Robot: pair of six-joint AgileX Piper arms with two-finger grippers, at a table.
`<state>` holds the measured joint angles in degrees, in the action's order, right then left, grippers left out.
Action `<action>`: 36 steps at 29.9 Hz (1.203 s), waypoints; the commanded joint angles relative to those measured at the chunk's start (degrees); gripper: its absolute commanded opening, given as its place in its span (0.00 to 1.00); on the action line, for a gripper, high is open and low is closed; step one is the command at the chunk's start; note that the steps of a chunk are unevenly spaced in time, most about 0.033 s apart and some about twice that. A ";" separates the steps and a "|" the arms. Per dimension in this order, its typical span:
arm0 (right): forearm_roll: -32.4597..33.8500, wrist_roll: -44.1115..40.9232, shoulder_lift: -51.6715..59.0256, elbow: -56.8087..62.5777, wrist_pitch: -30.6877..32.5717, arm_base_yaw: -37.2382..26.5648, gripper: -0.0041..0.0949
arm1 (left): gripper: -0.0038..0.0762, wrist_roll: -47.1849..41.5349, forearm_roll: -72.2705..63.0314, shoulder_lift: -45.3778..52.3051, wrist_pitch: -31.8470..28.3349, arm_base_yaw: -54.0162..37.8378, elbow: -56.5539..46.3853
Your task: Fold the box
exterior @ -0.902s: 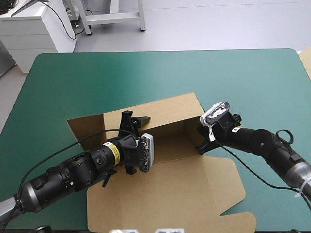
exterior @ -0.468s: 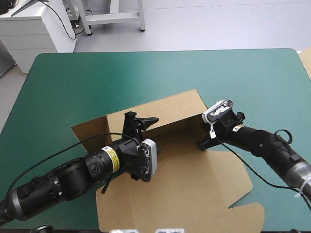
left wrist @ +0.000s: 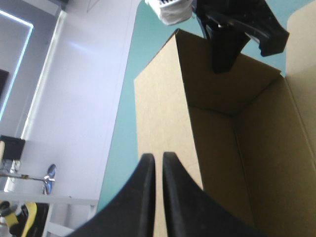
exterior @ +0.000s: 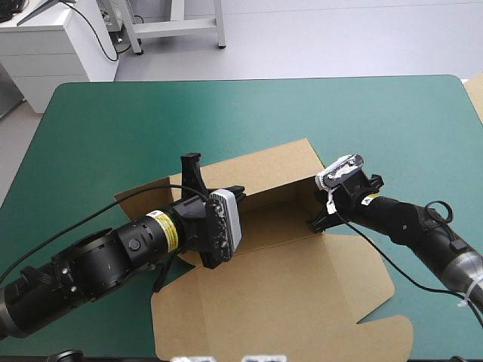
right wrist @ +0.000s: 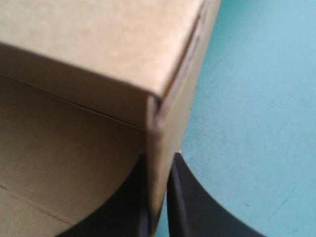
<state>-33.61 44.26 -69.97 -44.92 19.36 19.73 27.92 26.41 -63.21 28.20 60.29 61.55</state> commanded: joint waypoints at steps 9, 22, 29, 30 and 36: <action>0.13 0.23 1.36 -1.68 -1.05 0.26 0.02 | 0.07 -0.77 -10.75 0.00 4.81 -10.27 10.86; 0.43 -1.76 1.48 -1.68 -0.92 0.17 0.02 | 0.07 -0.91 -34.15 0.72 14.28 -39.10 11.09; 6.87 -11.39 3.22 -4.49 3.87 -0.45 0.02 | 0.07 -1.19 -38.00 3.66 14.67 -49.20 11.09; 9.65 -14.55 3.22 -5.98 6.36 -0.73 0.02 | 0.07 -1.19 -38.00 3.94 14.92 -50.03 11.09; 24.13 -30.64 2.87 -16.67 22.85 -1.62 0.02 | 0.07 -1.70 -37.32 5.47 15.65 -51.64 11.09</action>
<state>-14.60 19.98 -68.77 -55.95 35.63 18.41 27.02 -9.96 -58.97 46.84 8.87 70.59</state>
